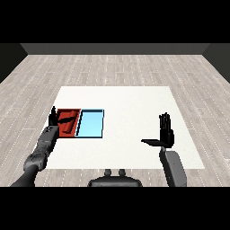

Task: Pick the red can and put it in the red box

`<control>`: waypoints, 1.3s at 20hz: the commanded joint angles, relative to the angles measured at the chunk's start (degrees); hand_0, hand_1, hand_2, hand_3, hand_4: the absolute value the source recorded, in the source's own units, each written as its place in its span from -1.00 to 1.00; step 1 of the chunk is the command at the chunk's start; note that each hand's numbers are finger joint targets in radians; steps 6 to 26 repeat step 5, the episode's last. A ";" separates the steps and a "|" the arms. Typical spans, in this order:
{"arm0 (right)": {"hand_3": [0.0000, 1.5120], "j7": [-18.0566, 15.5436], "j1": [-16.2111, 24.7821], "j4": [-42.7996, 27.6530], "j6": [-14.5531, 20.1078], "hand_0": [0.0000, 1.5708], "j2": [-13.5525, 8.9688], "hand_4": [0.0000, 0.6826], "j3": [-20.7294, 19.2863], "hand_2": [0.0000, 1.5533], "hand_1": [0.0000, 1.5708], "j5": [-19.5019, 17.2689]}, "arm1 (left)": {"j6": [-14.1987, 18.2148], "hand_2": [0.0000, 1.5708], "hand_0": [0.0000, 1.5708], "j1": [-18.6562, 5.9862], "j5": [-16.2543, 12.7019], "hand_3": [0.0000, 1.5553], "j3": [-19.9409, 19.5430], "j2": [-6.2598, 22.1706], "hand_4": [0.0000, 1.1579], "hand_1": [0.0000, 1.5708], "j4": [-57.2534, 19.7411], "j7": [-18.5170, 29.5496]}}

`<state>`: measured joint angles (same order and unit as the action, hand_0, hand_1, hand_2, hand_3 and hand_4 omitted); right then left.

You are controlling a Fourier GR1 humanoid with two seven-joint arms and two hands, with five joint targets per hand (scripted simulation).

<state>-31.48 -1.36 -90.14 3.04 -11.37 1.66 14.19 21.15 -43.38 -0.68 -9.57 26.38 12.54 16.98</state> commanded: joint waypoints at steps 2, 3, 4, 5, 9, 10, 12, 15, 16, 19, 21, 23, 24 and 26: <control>-1.00 -0.42 1.05 0.41 -1.58 -1.00 0.28 -1.00 0.02 -1.00 -1.00 1.31 | -6.35 -1.00 -1.00 0.50 -8.49 -1.00 -7.16 -3.33 -1.00 -1.00 11.62 16.66; -1.00 0.47 0.27 -0.42 -2.25 -1.00 -0.99 -1.00 -0.72 -1.00 -1.00 1.81 | -7.96 -1.00 -1.00 3.30 -9.29 -1.00 -7.43 -4.52 -1.00 -1.00 13.48 20.54; -1.00 -0.31 0.31 -0.43 -1.94 -1.00 -1.13 -1.00 -1.01 -1.00 -1.00 1.32 | -9.64 -1.00 -1.00 2.43 -9.18 -1.00 -6.52 -5.27 -1.00 -1.00 16.27 21.40; -1.00 -0.62 1.53 -1.20 -1.19 -1.00 1.73 -1.00 2.16 -1.00 -1.00 0.24 | -8.86 -1.00 -1.00 2.39 -9.38 -1.00 -6.16 -7.41 -1.00 -1.00 17.99 22.35; -1.00 -0.62 1.53 -1.20 -1.19 -1.00 1.73 -1.00 2.16 -1.00 -1.00 0.24 | -8.86 -1.00 -1.00 2.39 -9.38 -1.00 -6.16 -7.41 -1.00 -1.00 17.99 22.35; -1.00 -0.62 1.53 -1.20 -1.19 -1.00 1.73 -1.00 2.16 -1.00 -1.00 0.24 | -8.86 -1.00 -1.00 2.39 -9.38 -1.00 -6.16 -7.41 -1.00 -1.00 17.99 22.35; -1.00 -0.62 1.53 -1.20 -1.19 -1.00 1.73 -1.00 2.16 -1.00 -1.00 0.24 | -8.86 -1.00 -1.00 2.39 -9.38 -1.00 -6.16 -7.41 -1.00 -1.00 17.99 22.35; -1.00 -0.62 1.53 -1.20 -1.19 -1.00 1.73 -1.00 2.16 -1.00 -1.00 0.24 | -8.86 -1.00 -1.00 2.39 -9.38 -1.00 -6.16 -7.41 -1.00 -1.00 17.99 22.35; -1.00 -0.62 1.53 -1.20 -1.19 -1.00 1.73 -1.00 2.16 -1.00 -1.00 0.24 | -8.86 -1.00 -1.00 2.39 -9.38 -1.00 -6.16 -7.41 -1.00 -1.00 17.99 22.35; -1.00 -0.62 1.53 -1.20 -1.19 -1.00 1.73 -1.00 2.16 -1.00 -1.00 0.24 | -8.86 -1.00 -1.00 2.39 -9.38 -1.00 -6.16 -7.41 -1.00 -1.00 17.99 22.35; -1.00 -0.62 1.53 -1.20 -1.19 -1.00 1.73 -1.00 2.16 -1.00 -1.00 0.24 | -8.86 -1.00 -1.00 2.39 -9.38 -1.00 -6.16 -7.41 -1.00 -1.00 17.99 22.35; -1.00 -0.62 1.53 -1.20 -1.19 -1.00 1.73 -1.00 2.16 -1.00 -1.00 0.24 | -8.86 -1.00 -1.00 2.39 -9.38 -1.00 -6.16 -7.41 -1.00 -1.00 17.99 22.35; -1.00 -0.62 1.53 -1.20 -1.19 -1.00 1.73 -1.00 2.16 -1.00 -1.00 0.24 | -8.86 -1.00 -1.00 2.39 -9.38 -1.00 -6.16 -7.41 -1.00 -1.00 17.99 22.35; -1.00 -0.62 1.53 -1.20 -1.19 -1.00 1.73 -1.00 2.16 -1.00 -1.00 0.24 | -8.86 -1.00 -1.00 2.39 -9.38 -1.00 -6.16 -7.41 -1.00 -1.00 17.99 22.35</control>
